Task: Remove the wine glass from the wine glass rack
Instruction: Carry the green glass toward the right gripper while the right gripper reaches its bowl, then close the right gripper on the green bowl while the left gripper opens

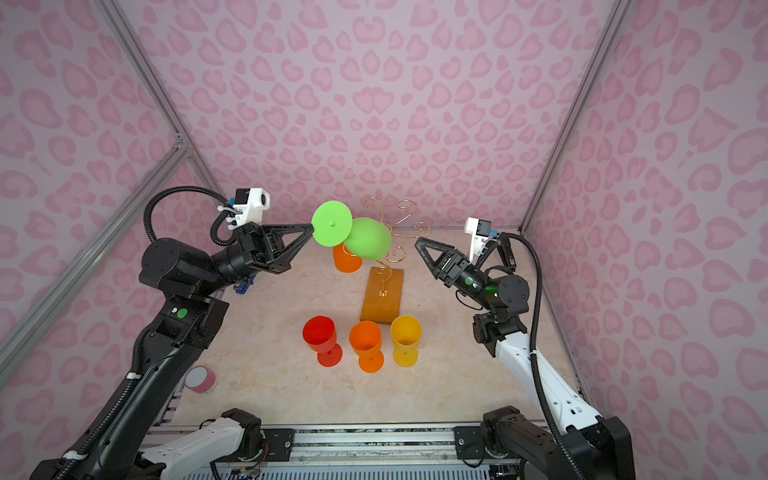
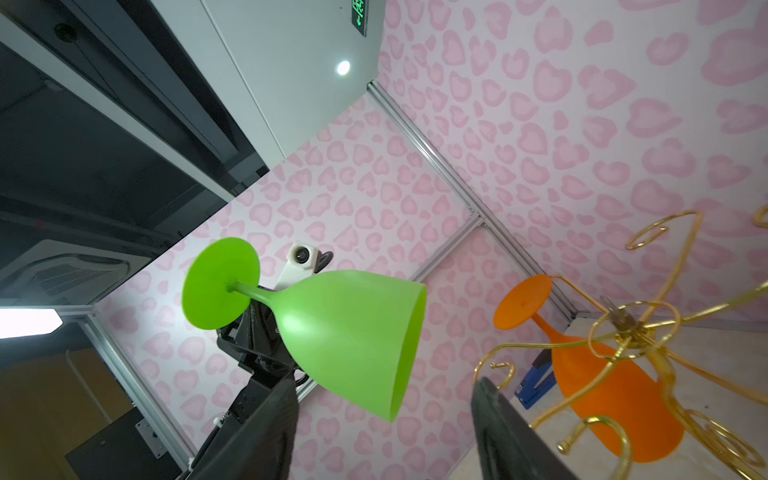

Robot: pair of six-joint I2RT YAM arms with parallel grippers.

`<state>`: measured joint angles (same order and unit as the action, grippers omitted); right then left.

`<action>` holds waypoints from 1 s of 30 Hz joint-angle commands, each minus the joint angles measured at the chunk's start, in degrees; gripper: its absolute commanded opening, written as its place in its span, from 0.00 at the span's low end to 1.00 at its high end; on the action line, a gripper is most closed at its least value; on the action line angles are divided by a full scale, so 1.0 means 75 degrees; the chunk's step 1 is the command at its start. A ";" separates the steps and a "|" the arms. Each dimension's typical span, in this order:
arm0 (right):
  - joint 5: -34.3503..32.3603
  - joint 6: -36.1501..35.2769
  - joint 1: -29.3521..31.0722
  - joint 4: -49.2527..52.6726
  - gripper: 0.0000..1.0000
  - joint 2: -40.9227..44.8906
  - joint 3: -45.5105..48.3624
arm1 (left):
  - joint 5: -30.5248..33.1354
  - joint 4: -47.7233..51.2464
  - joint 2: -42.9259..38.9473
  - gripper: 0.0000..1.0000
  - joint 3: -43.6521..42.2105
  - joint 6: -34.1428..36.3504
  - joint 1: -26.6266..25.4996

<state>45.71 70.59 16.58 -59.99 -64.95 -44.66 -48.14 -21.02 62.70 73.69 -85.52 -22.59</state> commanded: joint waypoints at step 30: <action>0.0230 0.1759 0.0543 -0.3917 0.66 -0.1489 -0.0424 | 0.0099 -0.3799 0.1026 0.02 -0.0391 -0.1683 -0.0439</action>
<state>46.68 84.03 20.43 -87.00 -76.01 -47.40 -47.75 -44.86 69.91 70.91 -97.10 -25.65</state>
